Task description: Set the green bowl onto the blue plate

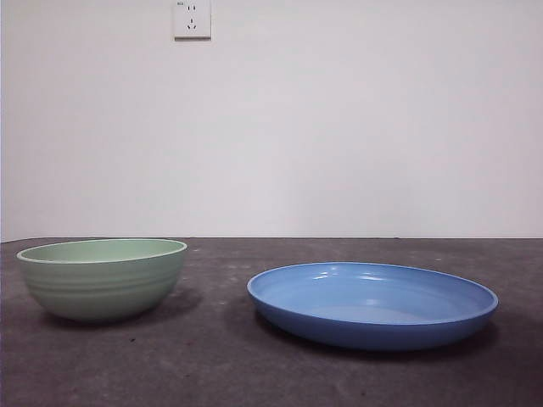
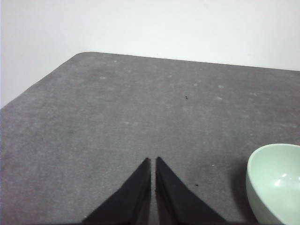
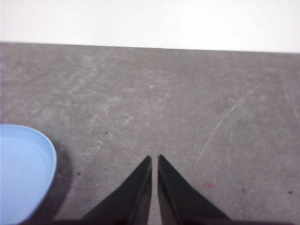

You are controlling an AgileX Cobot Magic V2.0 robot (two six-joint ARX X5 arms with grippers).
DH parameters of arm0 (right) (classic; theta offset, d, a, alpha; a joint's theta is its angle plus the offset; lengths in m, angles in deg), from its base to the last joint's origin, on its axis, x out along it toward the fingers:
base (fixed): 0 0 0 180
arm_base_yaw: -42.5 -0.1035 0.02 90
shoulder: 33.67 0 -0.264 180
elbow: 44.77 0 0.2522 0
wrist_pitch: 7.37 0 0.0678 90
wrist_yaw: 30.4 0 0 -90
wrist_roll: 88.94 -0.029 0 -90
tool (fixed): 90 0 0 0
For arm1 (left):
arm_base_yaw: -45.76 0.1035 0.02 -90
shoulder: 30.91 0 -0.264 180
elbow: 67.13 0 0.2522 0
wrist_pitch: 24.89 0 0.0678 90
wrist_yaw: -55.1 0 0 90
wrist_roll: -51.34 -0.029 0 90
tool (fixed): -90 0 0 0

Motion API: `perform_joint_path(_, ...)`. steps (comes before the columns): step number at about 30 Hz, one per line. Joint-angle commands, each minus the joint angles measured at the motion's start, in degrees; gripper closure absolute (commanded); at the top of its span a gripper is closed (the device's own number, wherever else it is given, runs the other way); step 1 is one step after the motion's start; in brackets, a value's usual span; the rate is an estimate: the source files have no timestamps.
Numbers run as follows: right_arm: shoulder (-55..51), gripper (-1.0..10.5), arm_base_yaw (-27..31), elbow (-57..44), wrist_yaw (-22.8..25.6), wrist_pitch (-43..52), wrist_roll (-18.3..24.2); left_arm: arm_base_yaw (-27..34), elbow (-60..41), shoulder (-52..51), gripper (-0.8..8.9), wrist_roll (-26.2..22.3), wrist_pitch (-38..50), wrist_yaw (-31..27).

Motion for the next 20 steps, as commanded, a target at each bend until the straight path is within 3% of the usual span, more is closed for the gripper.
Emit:
perform_joint_path(1, -0.1, 9.4, 0.0, 0.2, -0.4, 0.3, -6.3, 0.0, -0.5, 0.2, 7.97, 1.4, 0.4, -0.1)
perform_joint_path(7, 0.3, 9.4, 0.0, 5.6, -1.4, -1.1, -11.7, -1.0, 5.0, 3.3, 7.97, 5.1, -1.4, -0.1)
perform_joint_path(12, 3.4, 9.4, -0.1, 12.3, -1.6, -1.9, -13.1, -2.9, 12.5, 8.3, 7.97, 6.2, -3.5, 0.3)
perform_joint_path(20, 14.2, 9.4, -0.1, 27.6, -10.1, -11.9, -13.0, -5.4, 29.6, 19.9, 7.97, 7.2, -11.1, 6.2)
